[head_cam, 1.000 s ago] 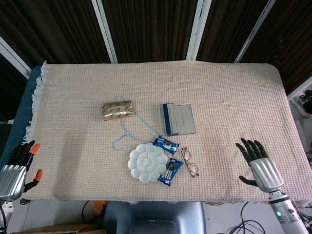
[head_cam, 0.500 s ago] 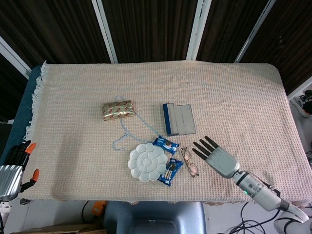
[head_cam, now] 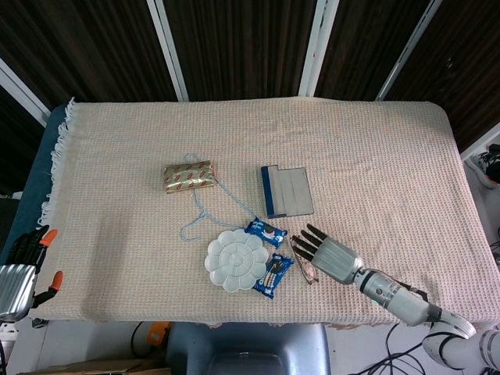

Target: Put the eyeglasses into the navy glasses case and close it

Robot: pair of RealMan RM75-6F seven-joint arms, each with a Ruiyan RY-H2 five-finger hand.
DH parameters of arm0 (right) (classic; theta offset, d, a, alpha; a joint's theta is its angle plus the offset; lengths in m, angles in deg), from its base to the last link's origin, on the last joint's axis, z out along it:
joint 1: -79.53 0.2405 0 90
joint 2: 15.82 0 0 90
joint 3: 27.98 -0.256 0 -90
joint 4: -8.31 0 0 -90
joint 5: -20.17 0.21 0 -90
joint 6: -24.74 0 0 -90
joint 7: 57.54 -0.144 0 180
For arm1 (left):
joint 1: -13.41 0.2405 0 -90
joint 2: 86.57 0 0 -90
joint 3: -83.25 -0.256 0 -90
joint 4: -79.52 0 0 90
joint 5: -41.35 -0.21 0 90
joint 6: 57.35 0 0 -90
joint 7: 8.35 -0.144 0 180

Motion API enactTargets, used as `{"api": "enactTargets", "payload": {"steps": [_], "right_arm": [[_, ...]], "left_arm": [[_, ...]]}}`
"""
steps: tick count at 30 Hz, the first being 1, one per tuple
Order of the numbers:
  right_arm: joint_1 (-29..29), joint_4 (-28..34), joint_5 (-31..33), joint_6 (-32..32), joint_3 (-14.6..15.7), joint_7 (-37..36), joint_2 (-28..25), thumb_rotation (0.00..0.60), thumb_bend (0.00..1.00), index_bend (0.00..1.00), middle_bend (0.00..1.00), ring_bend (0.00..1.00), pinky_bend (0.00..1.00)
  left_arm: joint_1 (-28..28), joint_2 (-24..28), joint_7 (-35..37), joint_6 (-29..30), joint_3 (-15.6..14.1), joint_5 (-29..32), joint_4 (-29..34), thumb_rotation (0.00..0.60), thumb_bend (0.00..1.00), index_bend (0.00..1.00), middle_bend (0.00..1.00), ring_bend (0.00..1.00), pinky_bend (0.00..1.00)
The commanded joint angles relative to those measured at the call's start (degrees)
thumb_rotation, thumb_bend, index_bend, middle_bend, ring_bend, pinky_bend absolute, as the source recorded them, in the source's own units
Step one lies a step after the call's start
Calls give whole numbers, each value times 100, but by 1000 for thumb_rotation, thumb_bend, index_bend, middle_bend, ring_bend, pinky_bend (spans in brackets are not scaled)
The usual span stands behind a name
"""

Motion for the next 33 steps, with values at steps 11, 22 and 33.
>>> {"api": "enactTargets", "payload": {"steps": [11, 22, 33], "right_arm": [[270, -10, 332, -243, 54, 203, 294, 600, 504, 193, 0, 0, 0], [296, -92, 778, -333, 134, 669, 404, 600, 504, 259, 0, 0, 0], [214, 3, 1089, -282, 370, 771, 126, 600, 504, 286, 0, 0, 0]], "left_arm": [[36, 71, 135, 71, -38, -89, -20, 600, 424, 0, 0, 0, 83], [53, 80, 196, 111, -47, -127, -30, 600, 424, 0, 0, 0, 84], [68, 94, 238, 141, -59, -160, -34, 600, 426, 0, 0, 0, 88]]}}
